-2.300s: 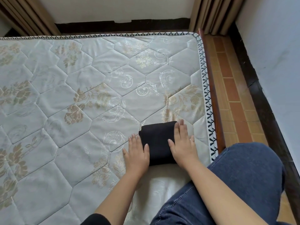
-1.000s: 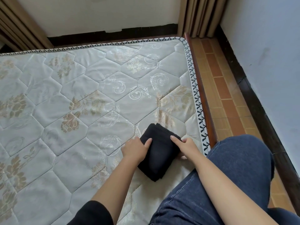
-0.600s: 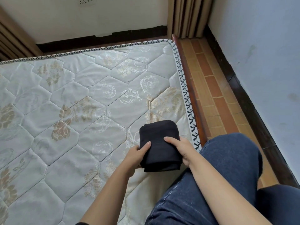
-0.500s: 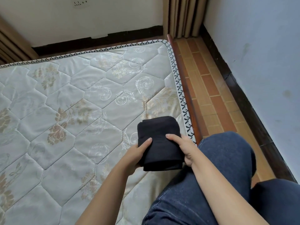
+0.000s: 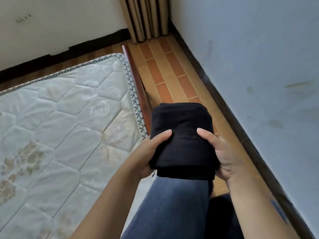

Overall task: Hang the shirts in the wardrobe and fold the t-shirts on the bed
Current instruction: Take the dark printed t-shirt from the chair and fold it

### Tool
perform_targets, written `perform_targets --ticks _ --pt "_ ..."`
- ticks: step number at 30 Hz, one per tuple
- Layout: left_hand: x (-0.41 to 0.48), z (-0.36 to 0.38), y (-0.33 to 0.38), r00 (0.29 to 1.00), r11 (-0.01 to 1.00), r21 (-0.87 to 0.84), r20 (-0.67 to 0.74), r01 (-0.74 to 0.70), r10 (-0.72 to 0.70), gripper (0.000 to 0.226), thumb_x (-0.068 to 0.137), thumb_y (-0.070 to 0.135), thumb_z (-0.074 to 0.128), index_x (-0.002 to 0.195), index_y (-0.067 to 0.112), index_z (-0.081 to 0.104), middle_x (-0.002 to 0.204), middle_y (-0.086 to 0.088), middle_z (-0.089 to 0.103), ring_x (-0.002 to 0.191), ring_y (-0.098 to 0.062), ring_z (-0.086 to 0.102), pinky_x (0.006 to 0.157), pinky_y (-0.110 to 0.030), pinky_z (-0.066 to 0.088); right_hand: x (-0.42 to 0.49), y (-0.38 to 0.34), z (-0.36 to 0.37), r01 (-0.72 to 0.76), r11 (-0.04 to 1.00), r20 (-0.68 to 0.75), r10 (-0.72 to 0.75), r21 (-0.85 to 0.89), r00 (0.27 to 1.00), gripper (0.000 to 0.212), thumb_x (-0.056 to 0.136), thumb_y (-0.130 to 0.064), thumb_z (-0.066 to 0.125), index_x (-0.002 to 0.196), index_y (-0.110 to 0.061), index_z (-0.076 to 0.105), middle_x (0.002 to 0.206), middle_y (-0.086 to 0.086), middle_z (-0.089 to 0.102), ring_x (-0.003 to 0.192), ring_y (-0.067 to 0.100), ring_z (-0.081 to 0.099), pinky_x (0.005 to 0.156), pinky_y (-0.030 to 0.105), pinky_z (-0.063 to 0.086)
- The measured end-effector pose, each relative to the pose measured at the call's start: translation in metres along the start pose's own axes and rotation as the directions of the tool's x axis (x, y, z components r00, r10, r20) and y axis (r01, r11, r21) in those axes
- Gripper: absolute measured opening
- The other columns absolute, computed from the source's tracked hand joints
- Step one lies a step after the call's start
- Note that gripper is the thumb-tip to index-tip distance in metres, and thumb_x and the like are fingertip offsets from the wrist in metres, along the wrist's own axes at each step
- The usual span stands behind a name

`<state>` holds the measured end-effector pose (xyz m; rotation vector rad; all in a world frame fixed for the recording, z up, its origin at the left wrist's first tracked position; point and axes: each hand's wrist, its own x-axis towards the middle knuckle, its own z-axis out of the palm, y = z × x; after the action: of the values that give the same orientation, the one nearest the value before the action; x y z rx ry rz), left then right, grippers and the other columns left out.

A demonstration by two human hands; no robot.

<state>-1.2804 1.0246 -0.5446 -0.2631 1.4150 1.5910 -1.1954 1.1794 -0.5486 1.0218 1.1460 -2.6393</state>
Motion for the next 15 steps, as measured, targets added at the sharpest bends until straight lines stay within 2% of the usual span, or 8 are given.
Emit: perform_targets --ticks 2,6,11,15 --pt "0.012 0.036 0.013 1.000 1.000 0.021 0.015 0.006 -0.006 0.052 0.070 0.032 0.067 0.116 0.010 0.061 0.106 -0.009 0.071 0.093 -0.021 0.069 0.076 -0.029 0.056 -0.007 -0.031 -0.020 0.008 1.000 -0.045 -0.009 -0.017 0.999 0.049 0.068 -0.028 0.066 0.112 -0.006 0.063 0.103 0.014 0.071 0.094 0.024 0.069 0.076 0.031 0.057" --pt "0.025 0.106 0.032 0.992 0.994 0.063 0.088 0.087 -0.092 0.057 0.074 0.041 0.070 0.121 0.010 0.061 0.113 -0.011 0.068 0.105 -0.025 0.065 0.093 -0.038 0.049 -0.030 -0.089 -0.058 0.044 0.999 -0.144 -0.046 -0.019 0.988 0.039 0.065 -0.026 0.064 0.100 -0.009 0.066 0.093 0.011 0.073 0.084 0.022 0.070 0.066 0.027 0.058" --pt "0.008 0.179 0.056 0.977 0.984 0.130 0.159 0.122 -0.142 0.061 0.074 0.051 0.060 0.120 0.012 0.061 0.113 -0.009 0.069 0.105 -0.023 0.065 0.092 -0.036 0.050 -0.081 -0.142 -0.081 0.096 0.995 -0.213 -0.092 0.008 0.973 0.039 0.068 -0.024 0.061 0.104 -0.009 0.065 0.091 0.009 0.073 0.080 0.019 0.071 0.061 0.025 0.057" --pt "-0.032 0.220 0.076 0.964 0.968 0.197 0.186 0.155 -0.192 0.061 0.071 0.055 0.059 0.115 0.014 0.063 0.110 -0.009 0.070 0.103 -0.023 0.066 0.091 -0.036 0.050 -0.137 -0.166 -0.078 0.123 0.991 -0.257 -0.105 0.056 0.961 0.033 0.068 -0.024 0.060 0.097 -0.009 0.066 0.088 0.008 0.074 0.078 0.019 0.071 0.060 0.025 0.057"
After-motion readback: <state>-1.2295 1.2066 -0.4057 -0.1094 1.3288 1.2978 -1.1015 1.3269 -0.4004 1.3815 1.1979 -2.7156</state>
